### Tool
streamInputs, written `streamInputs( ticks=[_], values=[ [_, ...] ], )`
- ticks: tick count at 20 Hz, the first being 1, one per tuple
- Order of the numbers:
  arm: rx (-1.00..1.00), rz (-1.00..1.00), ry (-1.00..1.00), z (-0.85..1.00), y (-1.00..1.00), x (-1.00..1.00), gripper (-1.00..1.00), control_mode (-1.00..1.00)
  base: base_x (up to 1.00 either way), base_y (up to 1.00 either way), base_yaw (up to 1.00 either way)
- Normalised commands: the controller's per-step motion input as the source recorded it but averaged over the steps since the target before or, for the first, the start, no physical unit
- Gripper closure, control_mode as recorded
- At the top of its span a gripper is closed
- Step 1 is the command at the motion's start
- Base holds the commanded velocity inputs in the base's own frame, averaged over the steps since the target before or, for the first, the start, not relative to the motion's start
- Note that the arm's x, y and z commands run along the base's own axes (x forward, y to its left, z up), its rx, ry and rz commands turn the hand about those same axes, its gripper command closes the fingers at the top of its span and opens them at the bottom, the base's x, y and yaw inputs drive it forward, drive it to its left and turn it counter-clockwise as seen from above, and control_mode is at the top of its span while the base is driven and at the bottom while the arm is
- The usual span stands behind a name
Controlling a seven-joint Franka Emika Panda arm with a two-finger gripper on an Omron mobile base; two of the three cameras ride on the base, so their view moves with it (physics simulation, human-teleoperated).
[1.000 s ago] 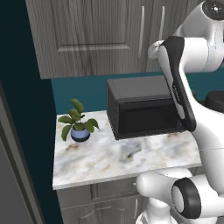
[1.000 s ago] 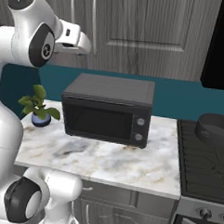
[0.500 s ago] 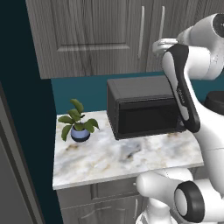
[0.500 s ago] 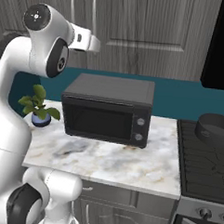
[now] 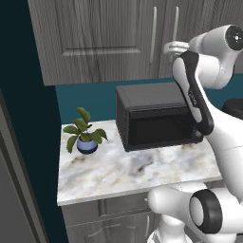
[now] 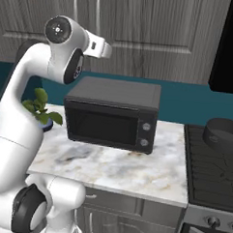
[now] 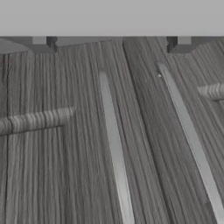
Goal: Open the cabinet and move the ladle to the pot. Then close the cabinet.
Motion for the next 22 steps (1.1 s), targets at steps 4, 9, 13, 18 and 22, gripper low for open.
streamInputs(
  ticks=[4,9,13,18,22],
  values=[
    [0.04,0.0,-0.03,0.01,-0.07,0.21,-1.0,-1.0,0.0,0.0,0.0],
    [0.03,0.0,0.0,0.0,-0.01,0.24,-1.0,-1.0,0.0,0.0,0.0],
    [0.01,0.0,0.0,0.0,0.0,0.29,-1.0,-1.0,0.0,0.0,0.0],
    [0.01,0.0,0.0,-0.02,0.0,0.34,-1.0,-1.0,0.0,0.0,0.0],
    [0.02,0.0,0.0,-0.01,0.0,0.34,-1.0,-1.0,0.0,0.0,0.0]
  ],
)
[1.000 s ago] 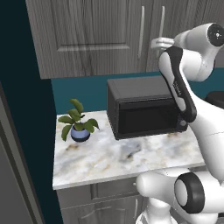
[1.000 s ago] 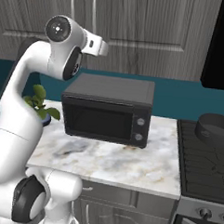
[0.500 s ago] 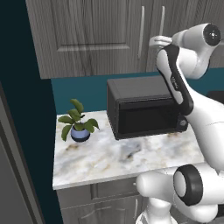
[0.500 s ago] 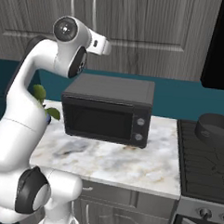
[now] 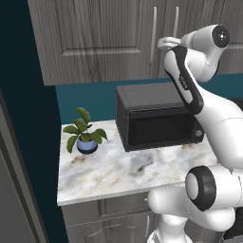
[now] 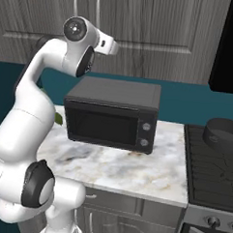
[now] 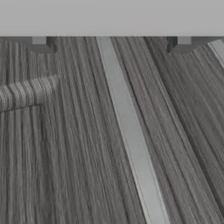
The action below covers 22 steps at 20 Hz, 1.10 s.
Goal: Open the cabinet and move the ladle to the pot. Then close the cabinet.
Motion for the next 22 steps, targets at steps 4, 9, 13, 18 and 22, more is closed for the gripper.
streamInputs(
  ticks=[4,9,13,18,22],
  values=[
    [0.01,0.0,0.0,-0.05,0.0,0.39,-1.0,-1.0,0.0,0.0,0.0],
    [0.0,0.0,0.0,-0.11,0.0,0.39,-1.0,-1.0,0.0,0.0,0.0],
    [0.0,0.0,0.0,-0.14,0.0,0.31,-1.0,-1.0,0.0,0.0,0.0],
    [0.0,0.0,0.0,-0.18,0.0,0.29,-1.0,-1.0,0.0,0.0,0.0],
    [0.0,0.0,0.0,-0.24,0.0,0.31,1.0,-1.0,0.0,0.0,0.0]
  ],
)
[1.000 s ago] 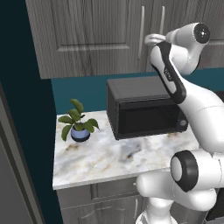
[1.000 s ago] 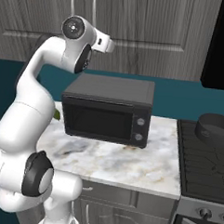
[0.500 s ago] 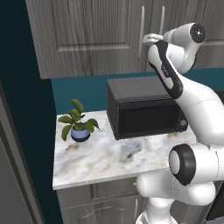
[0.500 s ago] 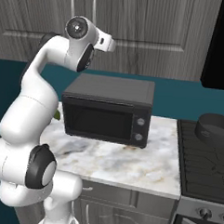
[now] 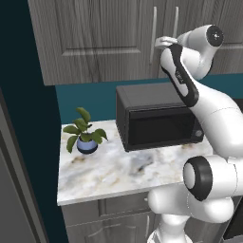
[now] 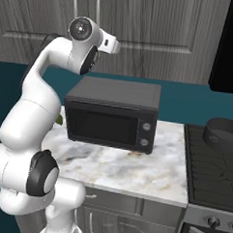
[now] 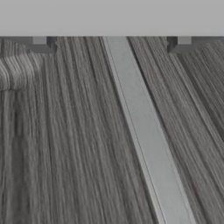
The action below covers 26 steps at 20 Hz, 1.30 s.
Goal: Open the cabinet and move the ladle to the pot. Then close the cabinet.
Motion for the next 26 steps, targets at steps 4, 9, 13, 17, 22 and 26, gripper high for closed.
streamInputs(
  ticks=[4,9,13,17,22,26],
  values=[
    [0.0,0.0,0.0,-0.16,0.0,0.14,1.0,-1.0,0.0,0.0,0.0],
    [0.0,0.0,0.0,-0.06,0.0,0.0,1.0,-1.0,0.0,0.0,0.0],
    [0.0,0.0,0.02,-0.04,0.0,0.0,1.0,-1.0,0.0,0.0,0.0],
    [0.0,0.02,0.0,-0.01,0.0,0.0,1.0,-1.0,0.0,0.0,0.0],
    [0.0,0.06,-0.03,0.0,-0.06,-0.24,1.0,-1.0,0.0,0.0,0.0],
    [0.0,0.04,-0.13,0.03,-0.42,-0.68,1.0,-1.0,0.0,0.0,0.0]
  ],
)
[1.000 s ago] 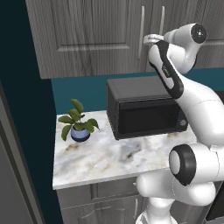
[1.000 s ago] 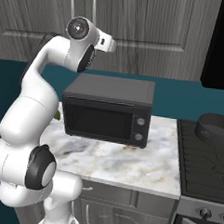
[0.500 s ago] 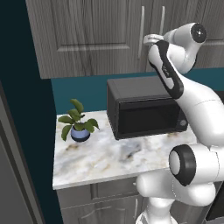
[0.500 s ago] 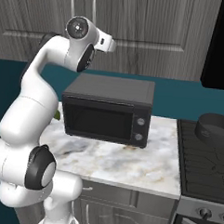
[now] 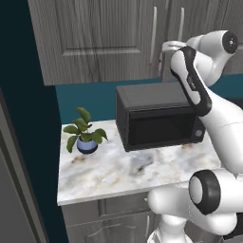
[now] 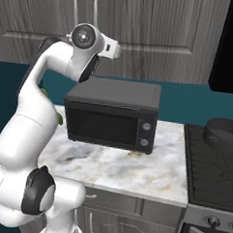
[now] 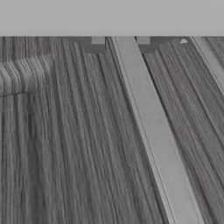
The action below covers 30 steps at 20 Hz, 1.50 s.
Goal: Open the cabinet and move the ladle to the pot. Then close the cabinet.
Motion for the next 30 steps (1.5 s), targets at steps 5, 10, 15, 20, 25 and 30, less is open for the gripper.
streamInputs(
  ticks=[5,10,15,20,25,30],
  values=[
    [0.0,0.05,-0.11,0.12,-0.59,-0.82,1.0,-1.0,0.0,0.0,0.0],
    [0.0,0.02,-0.03,0.22,-0.58,-0.92,1.0,-1.0,0.0,0.0,0.0],
    [0.0,0.03,0.0,0.19,-0.52,-0.86,1.0,-1.0,0.0,0.0,0.0],
    [0.0,0.04,0.0,0.14,-0.49,-0.82,1.0,-1.0,0.0,0.0,0.0],
    [0.0,0.04,0.0,0.1,-0.46,-0.74,1.0,-1.0,0.0,0.0,0.0],
    [0.0,0.05,0.0,0.0,-0.29,-0.39,1.0,-1.0,0.0,0.0,0.0]
  ],
)
